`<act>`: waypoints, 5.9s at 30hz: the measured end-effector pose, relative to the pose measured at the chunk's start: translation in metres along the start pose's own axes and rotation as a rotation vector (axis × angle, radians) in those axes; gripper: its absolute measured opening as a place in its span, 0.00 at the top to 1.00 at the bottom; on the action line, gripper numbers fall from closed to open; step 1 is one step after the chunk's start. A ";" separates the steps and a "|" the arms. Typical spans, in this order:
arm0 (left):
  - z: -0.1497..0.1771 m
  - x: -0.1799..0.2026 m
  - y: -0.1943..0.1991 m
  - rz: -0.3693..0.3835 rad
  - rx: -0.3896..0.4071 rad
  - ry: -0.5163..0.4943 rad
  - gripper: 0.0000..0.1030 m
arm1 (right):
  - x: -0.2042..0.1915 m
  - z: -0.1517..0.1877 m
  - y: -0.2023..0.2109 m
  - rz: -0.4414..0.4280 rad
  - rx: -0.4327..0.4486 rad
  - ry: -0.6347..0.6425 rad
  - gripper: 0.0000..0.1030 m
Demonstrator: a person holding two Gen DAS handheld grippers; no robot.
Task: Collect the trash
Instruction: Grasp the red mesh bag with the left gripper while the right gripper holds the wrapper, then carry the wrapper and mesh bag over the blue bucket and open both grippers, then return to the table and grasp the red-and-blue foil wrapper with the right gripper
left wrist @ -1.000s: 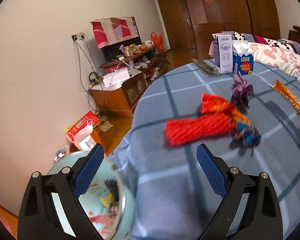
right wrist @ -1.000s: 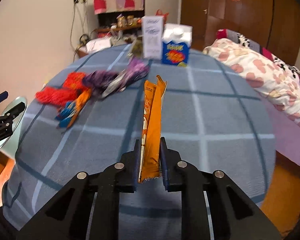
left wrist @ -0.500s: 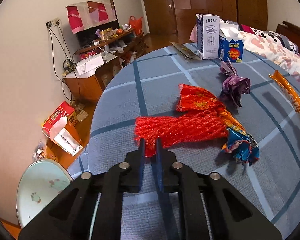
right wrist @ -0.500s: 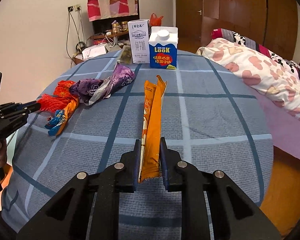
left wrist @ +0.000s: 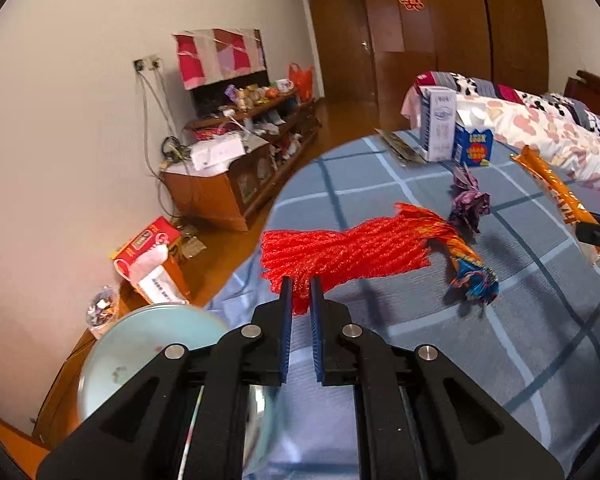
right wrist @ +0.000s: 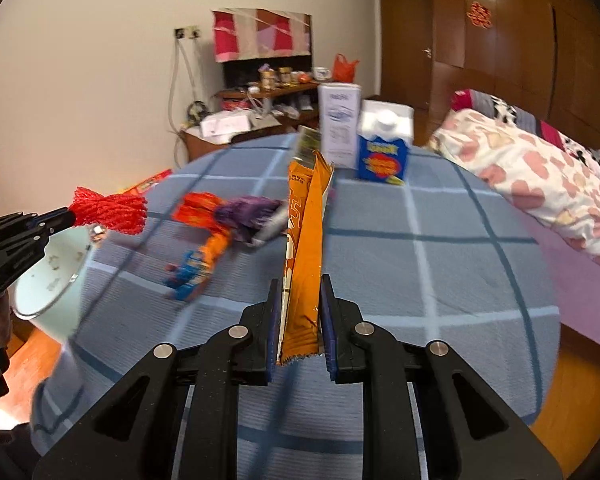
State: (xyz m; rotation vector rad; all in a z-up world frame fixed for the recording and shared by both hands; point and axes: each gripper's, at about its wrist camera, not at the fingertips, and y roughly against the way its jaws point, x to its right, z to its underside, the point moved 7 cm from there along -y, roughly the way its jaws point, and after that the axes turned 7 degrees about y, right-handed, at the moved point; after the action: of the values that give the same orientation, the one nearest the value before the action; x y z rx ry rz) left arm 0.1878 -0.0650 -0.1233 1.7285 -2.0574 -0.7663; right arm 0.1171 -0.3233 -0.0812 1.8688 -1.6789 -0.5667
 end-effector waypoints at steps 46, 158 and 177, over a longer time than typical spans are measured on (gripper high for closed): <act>0.062 -0.142 0.055 -0.251 -0.026 0.158 0.92 | -0.203 -0.049 -0.051 -0.300 0.047 0.316 0.81; 0.103 -0.116 0.029 -0.198 -0.113 0.179 0.21 | -0.117 -0.025 -0.074 -0.052 -0.101 0.150 0.35; 0.087 -0.111 0.020 -0.199 -0.099 0.168 0.20 | -0.107 -0.016 -0.094 -0.107 -0.186 0.117 0.74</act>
State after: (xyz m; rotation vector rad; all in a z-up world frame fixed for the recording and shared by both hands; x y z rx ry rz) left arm 0.1433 0.0619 -0.1715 1.8919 -1.7287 -0.7385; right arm 0.1848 -0.2099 -0.1360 1.8278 -1.4088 -0.6216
